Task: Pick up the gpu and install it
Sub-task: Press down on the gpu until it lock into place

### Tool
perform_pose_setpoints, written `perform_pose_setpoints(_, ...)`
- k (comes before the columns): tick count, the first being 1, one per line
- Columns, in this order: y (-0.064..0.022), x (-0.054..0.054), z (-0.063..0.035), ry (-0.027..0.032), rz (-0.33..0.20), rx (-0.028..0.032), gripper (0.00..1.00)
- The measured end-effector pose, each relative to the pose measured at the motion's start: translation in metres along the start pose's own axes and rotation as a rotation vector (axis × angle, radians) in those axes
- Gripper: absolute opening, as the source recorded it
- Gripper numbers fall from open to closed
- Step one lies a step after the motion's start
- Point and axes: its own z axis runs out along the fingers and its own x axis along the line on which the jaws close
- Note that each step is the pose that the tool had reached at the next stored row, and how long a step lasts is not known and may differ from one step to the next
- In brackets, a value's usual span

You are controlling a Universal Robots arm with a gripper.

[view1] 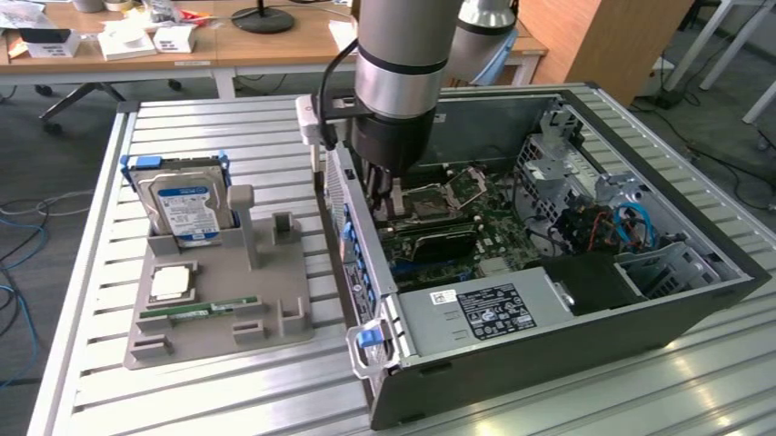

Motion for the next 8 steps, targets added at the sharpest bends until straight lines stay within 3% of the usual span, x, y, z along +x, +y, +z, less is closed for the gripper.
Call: perform_pose_setpoints(8, -0.0017, -0.0001, -0.0001, 0.0001, 0.000, 0.0000, 0.11)
